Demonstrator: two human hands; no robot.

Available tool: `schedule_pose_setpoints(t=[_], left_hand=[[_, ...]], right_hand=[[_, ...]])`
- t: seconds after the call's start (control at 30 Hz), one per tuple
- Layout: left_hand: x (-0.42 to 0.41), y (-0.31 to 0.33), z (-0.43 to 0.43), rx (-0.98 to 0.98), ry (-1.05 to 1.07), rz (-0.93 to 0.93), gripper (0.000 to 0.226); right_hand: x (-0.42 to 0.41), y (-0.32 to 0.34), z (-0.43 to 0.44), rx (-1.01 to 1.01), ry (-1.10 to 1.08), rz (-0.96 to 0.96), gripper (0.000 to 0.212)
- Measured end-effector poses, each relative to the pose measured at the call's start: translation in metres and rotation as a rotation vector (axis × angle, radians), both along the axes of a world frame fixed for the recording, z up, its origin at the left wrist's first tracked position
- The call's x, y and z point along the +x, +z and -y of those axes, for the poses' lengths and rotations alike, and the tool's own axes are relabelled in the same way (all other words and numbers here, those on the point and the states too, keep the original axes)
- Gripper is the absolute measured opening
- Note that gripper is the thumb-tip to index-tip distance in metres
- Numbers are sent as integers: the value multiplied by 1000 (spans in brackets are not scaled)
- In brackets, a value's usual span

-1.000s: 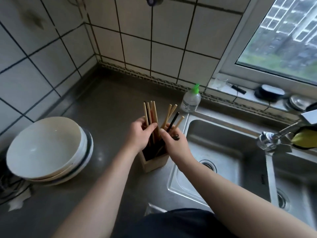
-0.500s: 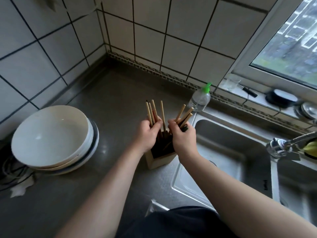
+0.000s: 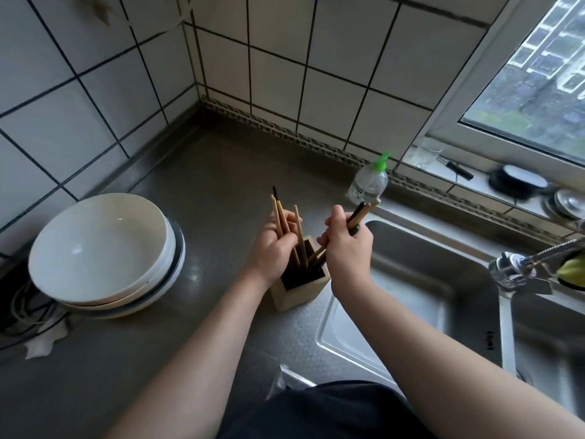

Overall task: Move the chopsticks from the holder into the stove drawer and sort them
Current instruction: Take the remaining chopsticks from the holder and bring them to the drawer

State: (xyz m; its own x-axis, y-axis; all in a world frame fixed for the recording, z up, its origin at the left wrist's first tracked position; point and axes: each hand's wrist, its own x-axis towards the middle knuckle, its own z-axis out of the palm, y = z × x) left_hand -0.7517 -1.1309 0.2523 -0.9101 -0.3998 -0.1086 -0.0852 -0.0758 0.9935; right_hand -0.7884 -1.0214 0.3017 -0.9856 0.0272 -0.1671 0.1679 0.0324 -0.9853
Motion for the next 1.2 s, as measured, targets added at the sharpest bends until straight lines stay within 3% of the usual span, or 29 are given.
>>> schedule_pose_setpoints(t=[0.1, 0.23, 0.33, 0.47, 0.53, 0.6, 0.7, 0.8, 0.83, 0.93, 1.2], left_hand=[[-1, 4, -1, -57, -11, -31, 7], [0, 12, -4, -113, -63, -6, 15], [3, 17, -11, -7, -75, -90, 11], [9, 16, -22, 60, -37, -236, 40], [13, 11, -28, 53, -37, -282, 63], [15, 5, -33, 0, -28, -290, 72], [11, 0, -38, -132, 39, -203, 59], [4, -1, -39, -163, 123, -65, 16], [2, 1, -39, -165, 138, -24, 12], [1, 7, -40, -174, 158, 41, 37], [-8, 40, -33, -156, 309, -95, 45]], right_hand=[[-1, 12, -5, -78, -12, -31, 34], [-1, 26, -15, -90, -23, -112, 37], [-2, 34, -21, -111, -49, -132, 36], [-3, 42, -27, -142, -83, -146, 34], [-3, 45, -29, -151, -87, -142, 34], [-2, 46, -31, -159, -89, -137, 34], [-1, 45, -32, -163, -96, -138, 34], [1, 47, -34, -170, -98, -139, 31], [1, 48, -35, -178, -101, -138, 30], [2, 55, -39, -222, -109, -147, 29], [-9, 74, -63, -411, -181, -194, 28]])
